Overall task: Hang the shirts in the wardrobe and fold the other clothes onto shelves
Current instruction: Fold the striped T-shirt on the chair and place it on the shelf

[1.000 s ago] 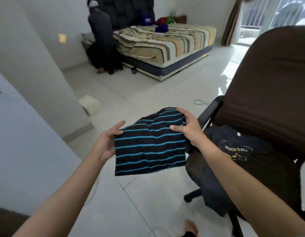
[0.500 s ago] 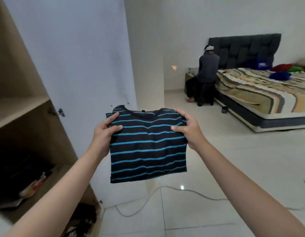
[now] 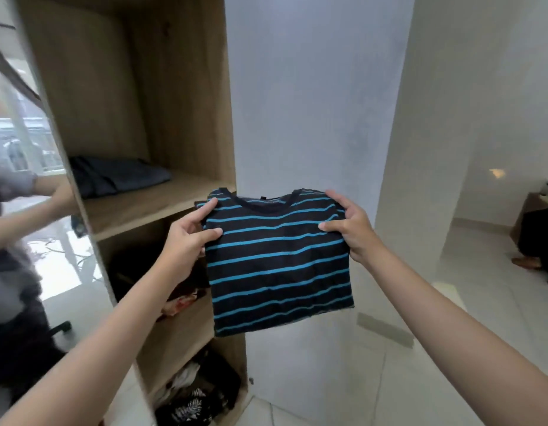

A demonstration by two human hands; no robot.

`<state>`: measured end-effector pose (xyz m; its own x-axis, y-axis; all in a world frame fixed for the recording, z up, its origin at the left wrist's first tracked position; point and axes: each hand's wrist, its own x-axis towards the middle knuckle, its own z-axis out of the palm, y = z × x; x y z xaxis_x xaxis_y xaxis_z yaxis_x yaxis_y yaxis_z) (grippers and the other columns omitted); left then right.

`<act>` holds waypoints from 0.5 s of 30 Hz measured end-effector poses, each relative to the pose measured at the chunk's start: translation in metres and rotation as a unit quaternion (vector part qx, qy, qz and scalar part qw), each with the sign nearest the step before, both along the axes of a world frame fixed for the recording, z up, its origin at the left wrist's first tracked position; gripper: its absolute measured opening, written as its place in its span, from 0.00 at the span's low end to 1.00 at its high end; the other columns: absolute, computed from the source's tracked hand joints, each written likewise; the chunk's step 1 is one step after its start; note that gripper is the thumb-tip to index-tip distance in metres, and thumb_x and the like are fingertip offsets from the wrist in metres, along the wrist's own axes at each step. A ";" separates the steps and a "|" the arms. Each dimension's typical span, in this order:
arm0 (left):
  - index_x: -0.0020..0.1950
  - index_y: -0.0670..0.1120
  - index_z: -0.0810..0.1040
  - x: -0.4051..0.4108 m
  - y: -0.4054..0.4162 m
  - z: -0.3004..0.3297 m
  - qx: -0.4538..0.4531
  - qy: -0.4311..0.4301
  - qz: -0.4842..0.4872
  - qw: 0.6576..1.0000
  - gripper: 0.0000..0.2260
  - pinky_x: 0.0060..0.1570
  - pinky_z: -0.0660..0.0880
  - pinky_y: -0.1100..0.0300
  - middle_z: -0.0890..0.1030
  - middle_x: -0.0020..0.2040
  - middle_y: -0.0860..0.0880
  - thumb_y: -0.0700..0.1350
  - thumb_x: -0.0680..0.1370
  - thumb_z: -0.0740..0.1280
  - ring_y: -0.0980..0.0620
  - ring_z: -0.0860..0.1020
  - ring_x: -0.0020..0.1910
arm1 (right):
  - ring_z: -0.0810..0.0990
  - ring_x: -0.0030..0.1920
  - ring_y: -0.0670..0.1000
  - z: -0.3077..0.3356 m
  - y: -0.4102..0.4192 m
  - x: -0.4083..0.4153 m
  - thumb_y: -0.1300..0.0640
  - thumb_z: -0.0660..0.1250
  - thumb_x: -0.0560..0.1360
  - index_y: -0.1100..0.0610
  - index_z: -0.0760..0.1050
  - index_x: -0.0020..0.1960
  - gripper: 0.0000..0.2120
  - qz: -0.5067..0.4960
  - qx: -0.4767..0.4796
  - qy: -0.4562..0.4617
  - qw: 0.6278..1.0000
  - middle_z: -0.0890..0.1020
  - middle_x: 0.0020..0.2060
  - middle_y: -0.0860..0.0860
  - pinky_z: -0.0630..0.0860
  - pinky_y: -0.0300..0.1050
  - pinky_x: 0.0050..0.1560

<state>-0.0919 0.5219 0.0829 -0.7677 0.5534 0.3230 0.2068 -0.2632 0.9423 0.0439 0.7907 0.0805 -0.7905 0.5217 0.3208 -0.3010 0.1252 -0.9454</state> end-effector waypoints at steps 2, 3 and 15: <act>0.70 0.51 0.71 -0.015 -0.011 0.008 0.003 0.012 0.035 0.999 0.26 0.45 0.79 0.64 0.76 0.61 0.53 0.32 0.75 0.66 0.53 0.78 0.57 | 0.77 0.60 0.54 0.010 -0.002 -0.035 0.75 0.68 0.66 0.56 0.69 0.69 0.34 0.037 0.014 0.005 0.999 0.76 0.62 0.54 0.77 0.42 0.56; 0.70 0.51 0.70 -0.022 -0.015 0.013 0.004 0.020 0.055 0.998 0.26 0.44 0.79 0.65 0.77 0.60 0.54 0.32 0.75 0.66 0.55 0.79 0.55 | 0.77 0.60 0.54 0.015 -0.003 -0.052 0.75 0.69 0.66 0.56 0.69 0.70 0.34 0.054 0.020 0.008 0.998 0.76 0.62 0.54 0.78 0.42 0.55; 0.75 0.51 0.59 -0.122 -0.037 0.075 -0.024 0.104 0.132 0.986 0.32 0.44 0.80 0.62 0.74 0.62 0.57 0.28 0.75 0.62 0.58 0.78 0.57 | 0.78 0.59 0.49 0.105 0.000 -0.229 0.73 0.72 0.66 0.54 0.70 0.68 0.34 0.188 0.123 0.068 0.972 0.77 0.61 0.50 0.77 0.37 0.53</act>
